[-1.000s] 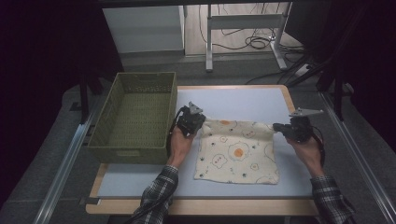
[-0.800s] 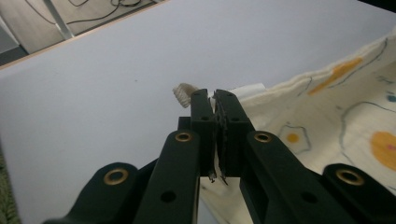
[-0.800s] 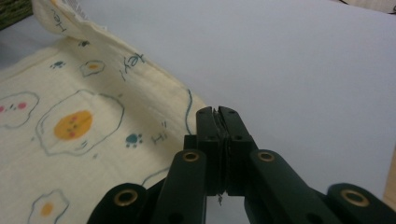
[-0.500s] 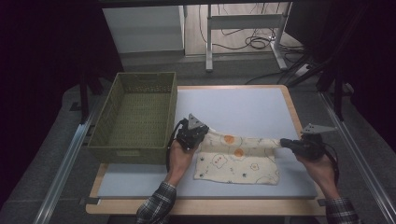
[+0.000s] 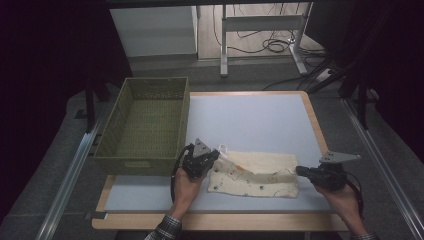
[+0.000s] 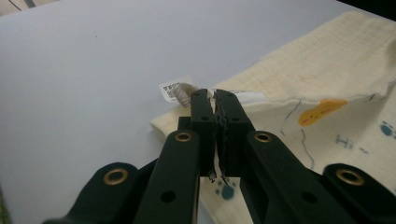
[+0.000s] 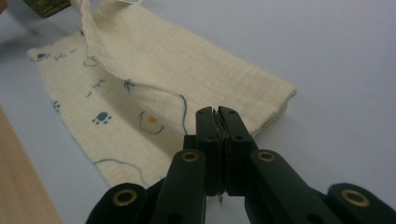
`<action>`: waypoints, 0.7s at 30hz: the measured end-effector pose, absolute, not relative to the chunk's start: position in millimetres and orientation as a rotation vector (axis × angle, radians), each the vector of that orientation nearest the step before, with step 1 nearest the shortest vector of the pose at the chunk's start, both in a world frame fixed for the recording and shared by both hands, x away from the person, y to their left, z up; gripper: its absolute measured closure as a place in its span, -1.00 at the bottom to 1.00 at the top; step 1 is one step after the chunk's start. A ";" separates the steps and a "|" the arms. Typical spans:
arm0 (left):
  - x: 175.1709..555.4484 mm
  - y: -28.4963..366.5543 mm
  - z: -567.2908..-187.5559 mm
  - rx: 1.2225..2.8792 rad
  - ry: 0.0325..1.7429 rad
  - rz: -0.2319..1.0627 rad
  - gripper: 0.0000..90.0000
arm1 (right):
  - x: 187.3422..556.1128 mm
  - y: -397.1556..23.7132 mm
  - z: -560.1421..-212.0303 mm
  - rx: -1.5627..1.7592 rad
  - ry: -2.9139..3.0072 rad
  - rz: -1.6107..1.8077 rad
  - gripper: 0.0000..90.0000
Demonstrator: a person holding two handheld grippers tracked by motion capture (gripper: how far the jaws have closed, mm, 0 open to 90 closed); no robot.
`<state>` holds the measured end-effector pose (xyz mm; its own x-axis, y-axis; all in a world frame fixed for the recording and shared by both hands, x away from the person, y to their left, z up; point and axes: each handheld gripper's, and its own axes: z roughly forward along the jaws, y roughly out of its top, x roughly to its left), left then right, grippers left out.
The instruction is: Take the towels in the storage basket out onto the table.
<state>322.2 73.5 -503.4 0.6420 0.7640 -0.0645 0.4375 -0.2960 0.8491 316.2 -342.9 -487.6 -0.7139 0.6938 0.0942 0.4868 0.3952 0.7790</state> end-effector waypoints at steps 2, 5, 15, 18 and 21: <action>316.2 74.9 -505.6 1.938 0.940 0.435 0.93 | 311.3 -342.1 -489.3 1.038 2.414 1.221 0.95; 308.0 78.1 -509.3 1.935 0.934 0.419 0.93 | 305.4 -341.9 -492.4 1.040 2.415 1.229 0.94; 283.9 88.4 -525.2 1.931 0.904 0.361 0.93 | 292.3 -345.3 -505.0 1.060 2.422 1.259 0.94; 277.0 88.9 -526.9 1.936 0.893 0.351 0.92 | 287.4 -346.9 -506.3 1.063 2.423 1.266 0.94; 272.1 87.8 -530.9 1.971 0.888 0.332 0.89 | 282.6 -348.2 -509.8 1.069 2.430 1.272 0.92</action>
<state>272.1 87.8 -530.9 0.7033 0.7015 -0.1155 0.4539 -0.3180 0.8324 282.6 -348.2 -509.8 -0.7194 0.6786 0.1481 0.5083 0.3690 0.7781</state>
